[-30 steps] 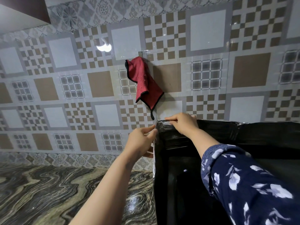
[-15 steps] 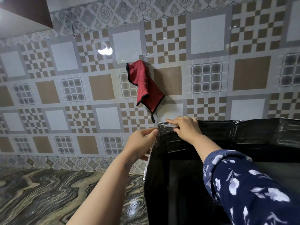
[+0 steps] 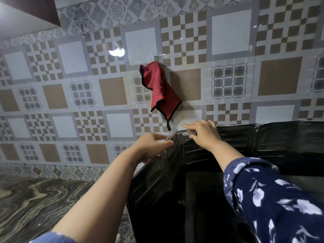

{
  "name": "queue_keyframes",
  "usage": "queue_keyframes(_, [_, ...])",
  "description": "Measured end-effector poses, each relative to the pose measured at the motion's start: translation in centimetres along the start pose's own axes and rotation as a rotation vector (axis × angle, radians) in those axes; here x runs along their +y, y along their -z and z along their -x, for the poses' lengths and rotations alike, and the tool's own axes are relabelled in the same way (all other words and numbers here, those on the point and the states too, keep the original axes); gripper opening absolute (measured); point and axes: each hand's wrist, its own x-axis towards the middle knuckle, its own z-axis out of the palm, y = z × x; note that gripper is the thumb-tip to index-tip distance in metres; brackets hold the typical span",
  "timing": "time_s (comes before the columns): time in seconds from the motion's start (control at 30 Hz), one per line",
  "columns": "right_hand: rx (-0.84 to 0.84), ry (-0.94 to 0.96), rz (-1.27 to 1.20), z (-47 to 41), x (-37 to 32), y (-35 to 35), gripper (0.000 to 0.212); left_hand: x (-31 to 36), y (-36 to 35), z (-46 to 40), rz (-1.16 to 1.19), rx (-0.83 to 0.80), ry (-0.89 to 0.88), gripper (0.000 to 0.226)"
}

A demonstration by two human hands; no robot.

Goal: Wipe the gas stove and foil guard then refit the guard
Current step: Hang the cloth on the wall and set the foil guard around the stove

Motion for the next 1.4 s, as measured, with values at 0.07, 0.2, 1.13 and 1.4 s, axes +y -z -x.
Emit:
queue_keyframes(0.07, [-0.002, 0.004, 0.003, -0.1, -0.2, 0.0, 0.049, 0.1, 0.2, 0.0, -0.032, -0.021, 0.006, 0.054])
queue_keyframes(0.2, [-0.007, -0.008, 0.012, -0.2, -0.1, 0.2, 0.04, 0.5, 0.5, -0.1, -0.103, -0.046, 0.014, 0.047])
queue_keyframes(1.13, [0.007, -0.058, 0.066, -1.7, 1.6, -2.0, 0.056, 2.2, -3.6, -2.3, 0.262, 0.124, 0.019, 0.041])
queue_keyframes(1.4, [0.061, -0.034, 0.042, -1.4, 1.1, -1.2, 0.037, 2.5, -1.5, -2.0, 0.093, 0.007, 0.044, 0.041])
